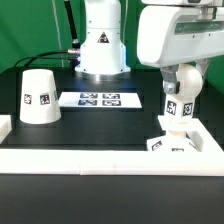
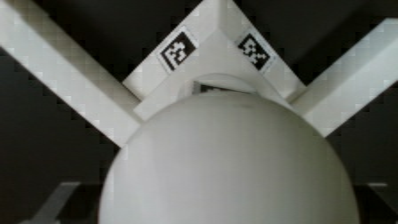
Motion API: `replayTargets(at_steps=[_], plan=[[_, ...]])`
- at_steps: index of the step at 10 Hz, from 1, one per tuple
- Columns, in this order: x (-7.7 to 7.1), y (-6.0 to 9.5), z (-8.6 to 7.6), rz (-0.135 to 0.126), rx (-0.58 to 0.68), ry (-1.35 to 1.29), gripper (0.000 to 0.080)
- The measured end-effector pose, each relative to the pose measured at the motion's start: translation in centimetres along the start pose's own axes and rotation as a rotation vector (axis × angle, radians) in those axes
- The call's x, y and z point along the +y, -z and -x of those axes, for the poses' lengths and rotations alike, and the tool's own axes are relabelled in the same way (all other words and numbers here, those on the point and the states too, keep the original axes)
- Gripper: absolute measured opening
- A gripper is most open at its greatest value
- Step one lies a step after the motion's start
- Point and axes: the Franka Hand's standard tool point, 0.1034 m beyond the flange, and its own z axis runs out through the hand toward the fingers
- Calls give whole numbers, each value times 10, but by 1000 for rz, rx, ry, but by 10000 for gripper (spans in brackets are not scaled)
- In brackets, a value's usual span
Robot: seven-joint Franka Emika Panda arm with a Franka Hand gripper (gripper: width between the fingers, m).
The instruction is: Assemble lamp
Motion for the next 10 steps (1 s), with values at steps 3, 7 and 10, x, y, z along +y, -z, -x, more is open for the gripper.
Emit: replayTargets(at_steps=[3, 7, 10], plan=[[-1, 0, -1, -9, 9, -241, 577], [0, 0, 0, -10, 7, -478, 577], [1, 0, 0, -10, 6, -659, 578]])
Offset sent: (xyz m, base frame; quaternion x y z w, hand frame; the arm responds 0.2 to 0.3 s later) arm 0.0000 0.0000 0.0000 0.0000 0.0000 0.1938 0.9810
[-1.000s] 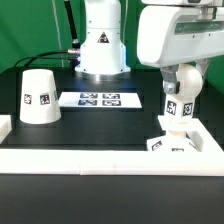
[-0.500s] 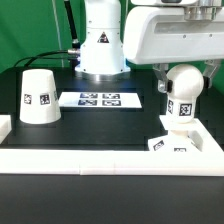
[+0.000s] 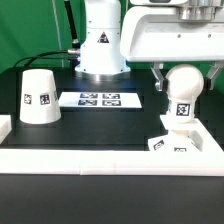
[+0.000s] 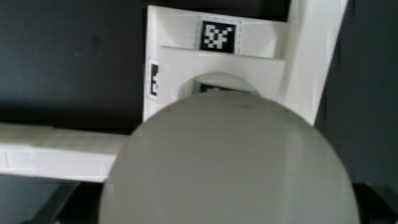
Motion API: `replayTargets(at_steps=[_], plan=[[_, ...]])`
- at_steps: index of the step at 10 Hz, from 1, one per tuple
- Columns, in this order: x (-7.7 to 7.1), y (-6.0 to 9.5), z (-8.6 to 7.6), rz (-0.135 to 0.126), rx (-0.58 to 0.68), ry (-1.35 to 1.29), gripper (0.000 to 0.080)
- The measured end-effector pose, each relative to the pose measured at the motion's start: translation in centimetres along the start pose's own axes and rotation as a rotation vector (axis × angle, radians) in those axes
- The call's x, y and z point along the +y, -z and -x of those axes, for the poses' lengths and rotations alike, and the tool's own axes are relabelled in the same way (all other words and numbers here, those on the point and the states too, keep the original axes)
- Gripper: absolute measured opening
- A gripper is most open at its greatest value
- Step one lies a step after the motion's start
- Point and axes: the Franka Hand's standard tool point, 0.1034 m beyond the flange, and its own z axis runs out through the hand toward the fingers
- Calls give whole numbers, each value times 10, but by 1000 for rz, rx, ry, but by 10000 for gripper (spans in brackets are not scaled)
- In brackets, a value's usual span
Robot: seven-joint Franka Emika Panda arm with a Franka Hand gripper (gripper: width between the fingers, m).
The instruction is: Assemble lamp
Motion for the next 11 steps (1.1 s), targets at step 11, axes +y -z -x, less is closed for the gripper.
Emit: replayTargets(at_steps=[11], plan=[[1, -2, 5, -33, -56, -1063, 579]])
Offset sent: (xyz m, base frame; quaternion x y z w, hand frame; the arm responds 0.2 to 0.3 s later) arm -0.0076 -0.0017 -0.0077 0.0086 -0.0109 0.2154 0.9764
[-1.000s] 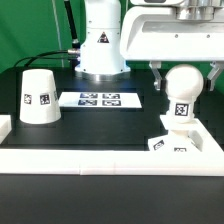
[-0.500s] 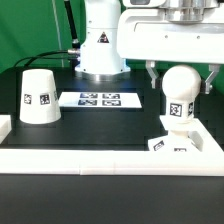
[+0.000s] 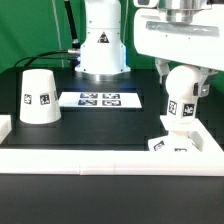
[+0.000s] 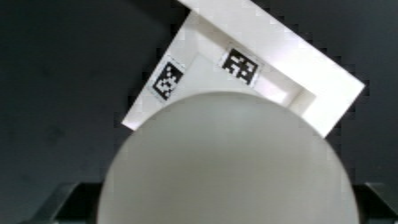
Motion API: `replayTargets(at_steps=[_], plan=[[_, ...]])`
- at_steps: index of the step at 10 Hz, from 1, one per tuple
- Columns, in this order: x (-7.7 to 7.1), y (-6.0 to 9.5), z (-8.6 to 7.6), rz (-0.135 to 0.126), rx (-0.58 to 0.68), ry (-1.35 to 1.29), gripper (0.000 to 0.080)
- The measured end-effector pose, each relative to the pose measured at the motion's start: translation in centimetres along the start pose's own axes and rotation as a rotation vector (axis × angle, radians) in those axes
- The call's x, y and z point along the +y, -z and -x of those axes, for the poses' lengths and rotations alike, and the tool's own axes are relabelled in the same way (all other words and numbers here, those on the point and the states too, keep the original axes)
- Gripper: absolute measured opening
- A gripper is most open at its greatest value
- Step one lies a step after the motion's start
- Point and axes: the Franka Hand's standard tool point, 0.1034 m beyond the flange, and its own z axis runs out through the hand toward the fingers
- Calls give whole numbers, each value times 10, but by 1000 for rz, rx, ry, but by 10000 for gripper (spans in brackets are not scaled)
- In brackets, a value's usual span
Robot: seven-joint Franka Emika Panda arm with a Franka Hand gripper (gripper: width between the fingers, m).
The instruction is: Assemble lamp
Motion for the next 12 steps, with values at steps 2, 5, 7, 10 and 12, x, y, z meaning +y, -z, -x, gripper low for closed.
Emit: replayTargets(at_steps=[2, 5, 7, 10, 12], plan=[[0, 0, 0, -5, -22, -146, 579], [0, -1, 1, -1, -45, -230, 579], [0, -1, 2, -1, -45, -211, 684], [-1, -4, 9, 0, -43, 60, 697], [-1, -4, 9, -6, -44, 217, 699]])
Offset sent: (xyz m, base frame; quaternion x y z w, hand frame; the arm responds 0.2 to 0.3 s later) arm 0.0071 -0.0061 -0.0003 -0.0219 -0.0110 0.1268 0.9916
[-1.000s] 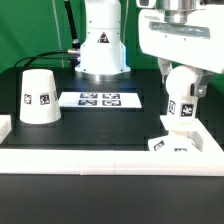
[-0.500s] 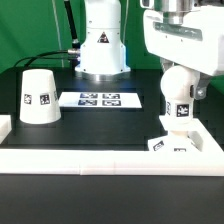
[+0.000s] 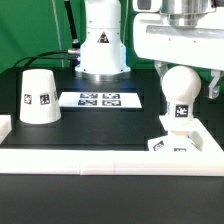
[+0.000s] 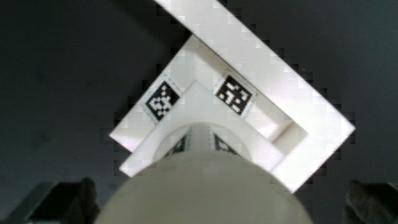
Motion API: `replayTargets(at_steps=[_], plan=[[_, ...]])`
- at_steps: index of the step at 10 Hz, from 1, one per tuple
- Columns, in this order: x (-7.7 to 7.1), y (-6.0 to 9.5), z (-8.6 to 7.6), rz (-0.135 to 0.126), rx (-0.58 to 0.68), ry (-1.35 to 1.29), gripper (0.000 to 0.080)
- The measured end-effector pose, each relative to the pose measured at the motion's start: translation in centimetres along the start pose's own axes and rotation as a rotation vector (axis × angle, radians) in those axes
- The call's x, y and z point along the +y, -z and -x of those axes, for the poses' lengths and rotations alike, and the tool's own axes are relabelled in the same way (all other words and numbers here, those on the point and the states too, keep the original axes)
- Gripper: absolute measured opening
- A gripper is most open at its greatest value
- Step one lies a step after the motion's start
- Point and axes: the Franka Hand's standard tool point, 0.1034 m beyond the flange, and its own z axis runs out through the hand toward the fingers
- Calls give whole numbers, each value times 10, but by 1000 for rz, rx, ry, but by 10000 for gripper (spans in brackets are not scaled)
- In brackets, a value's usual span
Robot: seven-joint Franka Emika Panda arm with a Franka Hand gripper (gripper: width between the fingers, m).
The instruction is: Assemble lamp
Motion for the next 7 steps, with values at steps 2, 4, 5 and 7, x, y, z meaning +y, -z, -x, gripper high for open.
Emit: replayTargets(at_steps=[2, 4, 5, 7], plan=[[0, 0, 0, 1, 0, 128, 699], [0, 0, 0, 1, 0, 281, 699], [0, 0, 0, 6, 5, 364, 699], [0, -1, -2, 18, 30, 602, 699]])
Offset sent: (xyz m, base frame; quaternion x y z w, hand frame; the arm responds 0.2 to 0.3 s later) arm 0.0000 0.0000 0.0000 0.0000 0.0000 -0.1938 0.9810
